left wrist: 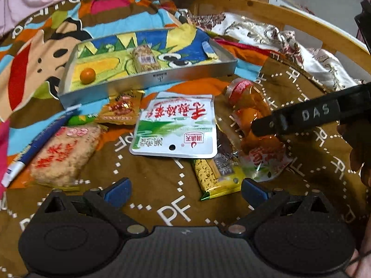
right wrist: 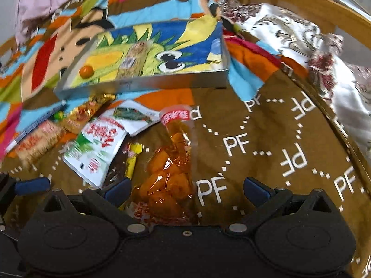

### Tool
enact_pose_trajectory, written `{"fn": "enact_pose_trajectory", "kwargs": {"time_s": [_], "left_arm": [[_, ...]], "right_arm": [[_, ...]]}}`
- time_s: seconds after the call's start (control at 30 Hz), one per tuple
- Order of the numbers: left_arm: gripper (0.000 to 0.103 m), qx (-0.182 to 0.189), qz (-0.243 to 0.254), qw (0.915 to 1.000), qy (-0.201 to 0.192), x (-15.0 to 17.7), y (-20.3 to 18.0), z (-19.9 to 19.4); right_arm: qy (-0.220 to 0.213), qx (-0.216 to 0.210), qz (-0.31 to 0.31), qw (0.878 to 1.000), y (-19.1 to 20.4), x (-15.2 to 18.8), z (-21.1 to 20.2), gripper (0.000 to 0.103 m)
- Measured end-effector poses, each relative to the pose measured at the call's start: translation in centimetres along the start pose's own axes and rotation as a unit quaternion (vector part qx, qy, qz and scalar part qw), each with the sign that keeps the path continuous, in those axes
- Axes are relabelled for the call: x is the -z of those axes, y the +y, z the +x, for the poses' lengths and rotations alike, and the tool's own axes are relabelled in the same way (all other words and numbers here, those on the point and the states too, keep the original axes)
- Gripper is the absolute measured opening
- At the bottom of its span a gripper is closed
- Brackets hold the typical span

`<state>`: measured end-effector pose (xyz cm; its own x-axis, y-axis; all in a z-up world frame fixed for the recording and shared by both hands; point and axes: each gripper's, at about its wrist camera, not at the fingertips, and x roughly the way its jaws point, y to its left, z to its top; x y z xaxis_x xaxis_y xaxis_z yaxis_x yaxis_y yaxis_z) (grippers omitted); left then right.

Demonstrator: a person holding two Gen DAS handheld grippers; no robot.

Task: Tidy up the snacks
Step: 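Grasp the bag of orange spicy pieces with the right tool while the left tool reaches the yellow pack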

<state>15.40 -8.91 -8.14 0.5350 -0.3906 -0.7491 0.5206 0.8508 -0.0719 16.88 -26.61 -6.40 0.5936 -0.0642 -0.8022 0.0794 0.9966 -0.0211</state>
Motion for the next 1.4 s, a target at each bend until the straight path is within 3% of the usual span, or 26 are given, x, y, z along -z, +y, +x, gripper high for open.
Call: {"fn": "enact_pose_trajectory", "kwargs": {"time_s": [0.17, 0.37, 0.63, 0.8, 1.0, 1.1, 1.3, 1.4], "left_arm": [[0.103, 0.012, 0.025, 0.9996, 0.006, -0.1, -1.0, 1.4], [0.103, 0.002, 0.058, 0.9983, 0.003, -0.2, -2.2, 2.6], [0.103, -0.027, 0.014, 0.9992, 0.025, -0.6, -0.5, 2.1], [0.102, -0.027, -0.011, 0.9992, 0.026, -0.6, 0.3, 1.6], [0.102, -0.007, 0.029, 0.9995, 0.006, -0.8, -2.2, 2.1], [0.103, -0.033, 0.043, 0.9985, 0.006, -1.1, -3.0, 3.3], [0.103, -0.044, 0.013, 0.9989, -0.004, -1.8, -2.7, 4.5], [0.097, -0.044, 0.016, 0.9989, -0.009, -1.6, -2.5, 4.2]], "right_arm": [[0.027, -0.006, 0.006, 1.000, 0.1, -0.6, 2.2, 0.102], [0.027, 0.000, -0.011, 1.000, 0.1, -0.7, 2.3, 0.102], [0.010, 0.057, -0.036, 0.998, -0.9, -0.3, 0.6, 0.102], [0.012, 0.053, 0.002, 0.999, -2.3, -0.4, 0.4, 0.102], [0.017, 0.042, 0.034, 0.998, -2.8, -0.7, 0.7, 0.101], [0.020, 0.040, 0.025, 0.999, -2.4, -0.7, 0.9, 0.099], [0.027, 0.040, -0.005, 0.999, -1.5, -0.5, 1.5, 0.099], [0.025, 0.040, -0.010, 0.999, -1.4, -0.4, 1.5, 0.095]]}}
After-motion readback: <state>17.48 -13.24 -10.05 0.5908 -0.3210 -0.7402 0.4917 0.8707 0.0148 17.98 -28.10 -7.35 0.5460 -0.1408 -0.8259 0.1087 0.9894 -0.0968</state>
